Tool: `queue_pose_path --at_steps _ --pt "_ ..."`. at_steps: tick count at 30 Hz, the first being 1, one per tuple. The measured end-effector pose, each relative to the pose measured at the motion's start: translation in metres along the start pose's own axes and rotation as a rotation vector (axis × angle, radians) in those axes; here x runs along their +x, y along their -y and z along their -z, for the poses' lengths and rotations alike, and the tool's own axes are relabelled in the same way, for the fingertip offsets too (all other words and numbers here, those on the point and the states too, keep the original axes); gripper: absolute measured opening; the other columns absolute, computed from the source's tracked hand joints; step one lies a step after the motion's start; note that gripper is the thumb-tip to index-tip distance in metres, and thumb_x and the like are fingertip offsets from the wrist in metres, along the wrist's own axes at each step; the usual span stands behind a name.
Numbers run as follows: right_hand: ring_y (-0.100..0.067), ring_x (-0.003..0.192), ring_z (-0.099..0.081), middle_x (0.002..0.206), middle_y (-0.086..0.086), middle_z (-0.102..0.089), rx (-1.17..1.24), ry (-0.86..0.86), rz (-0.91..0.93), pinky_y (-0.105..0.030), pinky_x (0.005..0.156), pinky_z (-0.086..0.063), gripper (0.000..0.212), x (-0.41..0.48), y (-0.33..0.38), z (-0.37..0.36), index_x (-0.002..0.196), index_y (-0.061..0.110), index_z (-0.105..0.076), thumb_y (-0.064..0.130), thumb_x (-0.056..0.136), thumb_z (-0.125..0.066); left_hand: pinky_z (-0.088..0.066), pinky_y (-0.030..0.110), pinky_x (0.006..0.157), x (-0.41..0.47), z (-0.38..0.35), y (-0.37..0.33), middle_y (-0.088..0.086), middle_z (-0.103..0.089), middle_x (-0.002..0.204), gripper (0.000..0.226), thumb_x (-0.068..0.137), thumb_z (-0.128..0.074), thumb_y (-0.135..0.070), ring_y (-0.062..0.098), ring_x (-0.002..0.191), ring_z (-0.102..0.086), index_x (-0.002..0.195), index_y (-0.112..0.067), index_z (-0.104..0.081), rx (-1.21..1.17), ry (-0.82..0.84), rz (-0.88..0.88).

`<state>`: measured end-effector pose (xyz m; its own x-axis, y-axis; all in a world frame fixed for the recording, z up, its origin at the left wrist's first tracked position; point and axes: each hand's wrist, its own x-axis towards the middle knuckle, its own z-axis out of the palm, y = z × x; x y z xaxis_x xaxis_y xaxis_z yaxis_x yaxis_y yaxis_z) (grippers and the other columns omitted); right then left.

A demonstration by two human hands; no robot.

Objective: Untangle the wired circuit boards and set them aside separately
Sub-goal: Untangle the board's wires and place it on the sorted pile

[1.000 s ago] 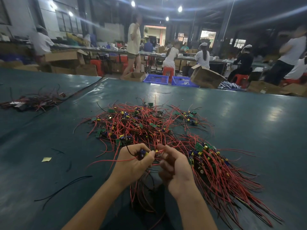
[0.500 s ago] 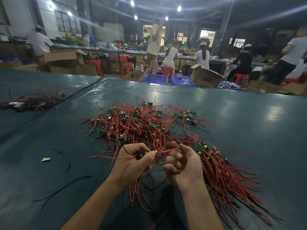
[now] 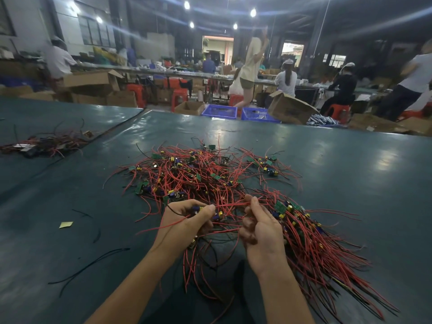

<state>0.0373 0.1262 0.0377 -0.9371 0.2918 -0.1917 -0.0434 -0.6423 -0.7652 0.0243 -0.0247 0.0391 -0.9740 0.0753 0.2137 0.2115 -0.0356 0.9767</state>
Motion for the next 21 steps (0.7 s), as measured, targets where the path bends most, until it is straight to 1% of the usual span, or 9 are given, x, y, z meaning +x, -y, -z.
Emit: queue_pose_path --at_steps 3,5,8,10,11,13,16,19,21 --pt "-0.003 0.042 -0.039 0.067 0.002 -0.063 -0.048 -0.023 0.026 -0.015 0.033 -0.027 0.016 -0.001 -0.001 -0.002 0.092 0.009 -0.071 0.015 0.098 -0.057 -0.048 0.02 0.05 0.001 0.001 -0.002 0.009 -0.068 0.063 0.009 0.081 -0.072 -0.012 0.013 0.051 -0.057 0.08 -0.003 -0.072 -0.184 -0.045 0.103" --pt "-0.004 0.043 -0.042 0.07 -0.001 -0.067 -0.076 -0.04 0.026 -0.016 0.033 -0.029 0.014 -0.003 -0.001 -0.002 0.09 0.01 -0.07 0.014 0.097 -0.058 -0.048 0.02 0.052 0.003 0.002 -0.003 0.009 -0.069 0.067 0.012 0.074 -0.073 -0.015 0.013 0.054 -0.057 0.082 -0.006 -0.073 -0.304 -0.051 0.149" --pt "-0.004 0.042 -0.045 0.071 -0.004 -0.07 -0.086 -0.066 0.019 -0.016 0.033 -0.03 0.011 -0.003 0.0 -0.003 0.091 0.009 -0.067 0.011 0.096 -0.058 -0.048 0.021 0.054 0.004 0.004 -0.005 0.008 -0.068 0.069 0.012 0.067 -0.074 -0.02 0.012 0.054 -0.056 0.075 -0.011 -0.074 -0.372 -0.06 0.16" --pt "-0.005 0.042 -0.044 0.071 -0.006 -0.071 -0.077 -0.067 0.012 -0.016 0.032 -0.029 0.008 -0.004 0.0 -0.003 0.093 0.009 -0.065 0.007 0.095 -0.057 -0.048 0.02 0.052 0.005 0.005 -0.004 0.008 -0.068 0.07 0.018 0.067 -0.074 -0.021 0.011 0.054 -0.056 0.079 -0.008 -0.072 -0.417 -0.072 0.16" --pt "-0.005 0.041 -0.044 0.071 -0.007 -0.071 -0.08 -0.067 0.012 -0.017 0.032 -0.029 0.009 -0.004 0.0 -0.003 0.093 0.01 -0.062 0.005 0.095 -0.056 -0.048 0.019 0.051 0.006 0.006 -0.004 0.008 -0.069 0.071 0.022 0.066 -0.075 -0.023 0.01 0.054 -0.057 0.081 -0.007 -0.071 -0.426 -0.08 0.158" --pt "-0.007 0.042 -0.044 0.072 -0.01 -0.072 -0.106 -0.066 0.013 -0.018 0.034 -0.029 0.011 -0.003 0.0 -0.003 0.092 0.012 -0.057 0.002 0.094 -0.054 -0.049 0.019 0.051 0.007 0.008 -0.003 0.007 -0.069 0.072 0.026 0.064 -0.077 -0.03 0.01 0.054 -0.057 0.079 -0.01 -0.07 -0.411 -0.103 0.137" --pt "-0.009 0.044 -0.043 0.076 -0.014 -0.072 -0.154 -0.044 -0.004 -0.019 0.036 -0.03 0.012 -0.003 -0.001 -0.003 0.091 0.013 -0.052 0.001 0.093 -0.051 -0.048 0.022 0.053 0.009 0.009 0.001 0.005 -0.068 0.07 0.024 0.068 -0.074 -0.037 0.009 0.055 -0.056 0.073 -0.015 -0.07 -0.341 -0.164 0.079" --pt "-0.01 0.044 -0.043 0.07 -0.014 -0.072 -0.175 -0.005 -0.007 -0.02 0.037 -0.03 0.014 -0.003 -0.002 -0.003 0.087 0.013 -0.05 0.0 0.092 -0.047 -0.047 0.02 0.051 0.009 0.009 0.002 0.002 -0.065 0.066 0.031 0.069 -0.071 -0.044 0.008 0.051 -0.053 0.076 -0.014 -0.068 -0.32 -0.236 0.033" --pt "-0.01 0.042 -0.044 0.062 -0.011 -0.068 -0.159 0.045 0.015 -0.02 0.037 -0.031 0.012 -0.003 -0.002 -0.002 0.089 0.011 -0.053 0.003 0.093 -0.046 -0.045 0.02 0.047 0.01 0.009 0.001 0.002 -0.063 0.063 0.031 0.073 -0.068 -0.044 0.008 0.048 -0.052 0.075 -0.013 -0.066 -0.359 -0.274 0.028"
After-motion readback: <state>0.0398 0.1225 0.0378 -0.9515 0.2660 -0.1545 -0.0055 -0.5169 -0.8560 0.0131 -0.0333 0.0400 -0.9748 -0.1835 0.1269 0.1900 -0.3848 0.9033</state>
